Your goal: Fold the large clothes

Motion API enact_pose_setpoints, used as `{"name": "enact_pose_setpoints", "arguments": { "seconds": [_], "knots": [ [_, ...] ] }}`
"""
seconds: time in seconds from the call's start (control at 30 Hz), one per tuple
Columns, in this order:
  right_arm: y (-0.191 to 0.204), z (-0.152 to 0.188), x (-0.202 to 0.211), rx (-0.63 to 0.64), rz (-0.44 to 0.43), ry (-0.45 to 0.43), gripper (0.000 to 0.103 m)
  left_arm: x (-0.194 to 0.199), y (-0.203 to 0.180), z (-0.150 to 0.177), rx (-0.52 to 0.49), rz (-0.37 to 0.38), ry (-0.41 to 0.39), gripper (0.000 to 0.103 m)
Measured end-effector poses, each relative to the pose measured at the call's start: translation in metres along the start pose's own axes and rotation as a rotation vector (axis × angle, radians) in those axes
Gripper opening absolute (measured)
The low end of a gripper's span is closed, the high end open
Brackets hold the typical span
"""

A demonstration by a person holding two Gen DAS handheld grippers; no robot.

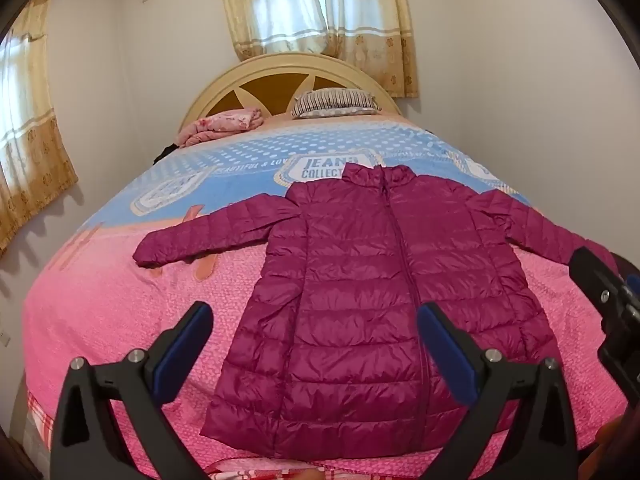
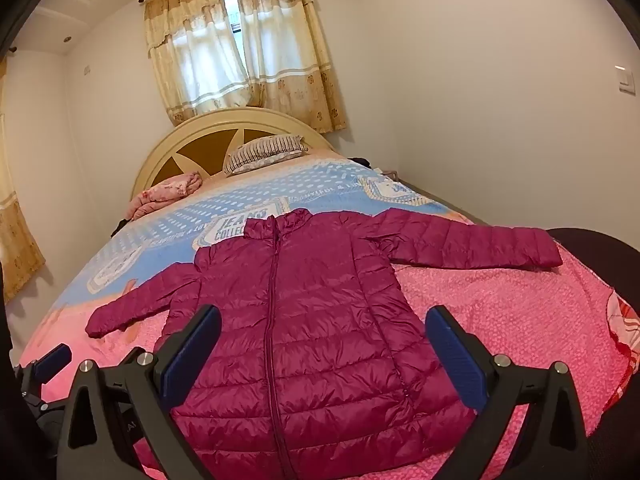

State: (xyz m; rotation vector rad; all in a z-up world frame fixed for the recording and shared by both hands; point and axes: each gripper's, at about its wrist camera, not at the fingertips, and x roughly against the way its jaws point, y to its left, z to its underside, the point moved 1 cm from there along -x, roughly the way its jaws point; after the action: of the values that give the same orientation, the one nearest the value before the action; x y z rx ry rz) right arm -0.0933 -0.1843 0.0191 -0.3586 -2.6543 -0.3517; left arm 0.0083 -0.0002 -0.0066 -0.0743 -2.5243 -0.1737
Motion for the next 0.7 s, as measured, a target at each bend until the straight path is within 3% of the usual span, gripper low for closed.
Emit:
{"name": "enact_pose_setpoints", "arguments": {
  "seconds": [0.23, 0.3, 0.7],
  "knots": [
    [-0.01, 0.0, 0.002, -0.014, -0.005, -0.023, 0.102, -0.01, -0.014, -0.001, 0.033, 0.037, 0.053, 0.099],
    [0.002, 0.001, 0.002, 0.018, 0.007, -0.019, 0.102, -0.006, 0.002, 0.005, 0.052, 0.049, 0.029, 0.099],
    [0.006, 0.002, 0.003, 0.037, 0.018, -0.018, 0.102, 0.0, 0.002, 0.008, 0.057, 0.052, 0.024, 0.099]
  ]
}}
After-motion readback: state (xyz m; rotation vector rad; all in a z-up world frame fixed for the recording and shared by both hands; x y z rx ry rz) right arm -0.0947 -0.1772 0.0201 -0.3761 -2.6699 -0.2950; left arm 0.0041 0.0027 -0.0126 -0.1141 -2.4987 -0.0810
